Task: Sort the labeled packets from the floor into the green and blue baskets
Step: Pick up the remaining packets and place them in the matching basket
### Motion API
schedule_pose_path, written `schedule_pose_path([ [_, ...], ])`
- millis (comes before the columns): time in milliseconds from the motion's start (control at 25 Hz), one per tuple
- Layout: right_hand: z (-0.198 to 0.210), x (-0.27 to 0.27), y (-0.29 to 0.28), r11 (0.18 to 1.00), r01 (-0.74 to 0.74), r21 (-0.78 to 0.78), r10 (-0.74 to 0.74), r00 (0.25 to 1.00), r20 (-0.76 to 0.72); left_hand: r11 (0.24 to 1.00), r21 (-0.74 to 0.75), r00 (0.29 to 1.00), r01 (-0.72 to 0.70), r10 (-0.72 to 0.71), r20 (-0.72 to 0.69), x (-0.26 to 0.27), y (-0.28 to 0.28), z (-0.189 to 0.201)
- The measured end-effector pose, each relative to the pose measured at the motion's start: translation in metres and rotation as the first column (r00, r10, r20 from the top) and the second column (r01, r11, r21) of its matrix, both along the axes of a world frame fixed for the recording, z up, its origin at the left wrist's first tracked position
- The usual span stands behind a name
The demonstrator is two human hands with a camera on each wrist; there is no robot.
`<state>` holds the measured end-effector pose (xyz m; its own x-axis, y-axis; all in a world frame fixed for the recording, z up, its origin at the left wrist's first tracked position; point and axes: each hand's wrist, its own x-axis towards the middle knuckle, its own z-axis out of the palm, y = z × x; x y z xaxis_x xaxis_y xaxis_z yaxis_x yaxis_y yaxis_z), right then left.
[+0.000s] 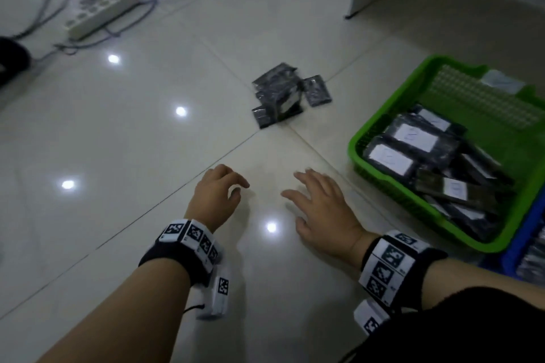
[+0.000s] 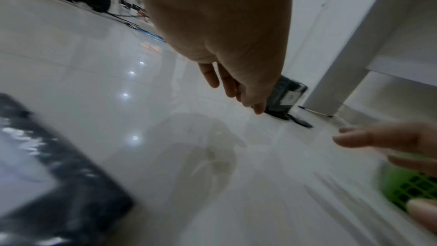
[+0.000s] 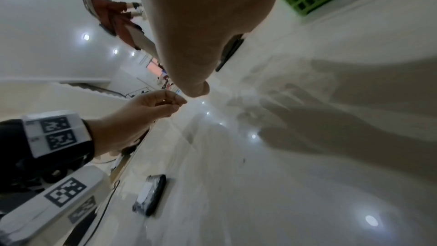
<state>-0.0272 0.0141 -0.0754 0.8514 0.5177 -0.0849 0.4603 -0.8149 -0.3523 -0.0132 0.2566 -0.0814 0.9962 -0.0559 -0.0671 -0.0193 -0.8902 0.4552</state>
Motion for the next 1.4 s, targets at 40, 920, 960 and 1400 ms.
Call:
schedule_pose_path([
  [40,-0.006,0.0,0.014,0.998,-0.059,0.002,0.059,0.997,-0.048,0.999,0.023,0.998,-0.048,0.049,-0.045,-0.014,0.022,-0.001],
  [920,-0.016,0.053,0.097,0.74,0.465,0.486,-0.069,0.771,-0.633,0.453,-0.67,0.808,-0.588,0.369,-0.46,-0.02,0.036,0.008],
  [960,-0.01,0.066,0.094,0.701,0.505,0.503,-0.072,0.752,-0.655,0.262,-0.745,0.776,-0.613,0.377,-0.505,-0.006,0.025,0.012],
  [1400,0.03,0.223,0.059,0.963,0.049,-0.264,0.013,0.973,0.229,-0.098,-0.815,0.753,-0.571,0.331,-0.568,0.093,-0.017,0.036],
])
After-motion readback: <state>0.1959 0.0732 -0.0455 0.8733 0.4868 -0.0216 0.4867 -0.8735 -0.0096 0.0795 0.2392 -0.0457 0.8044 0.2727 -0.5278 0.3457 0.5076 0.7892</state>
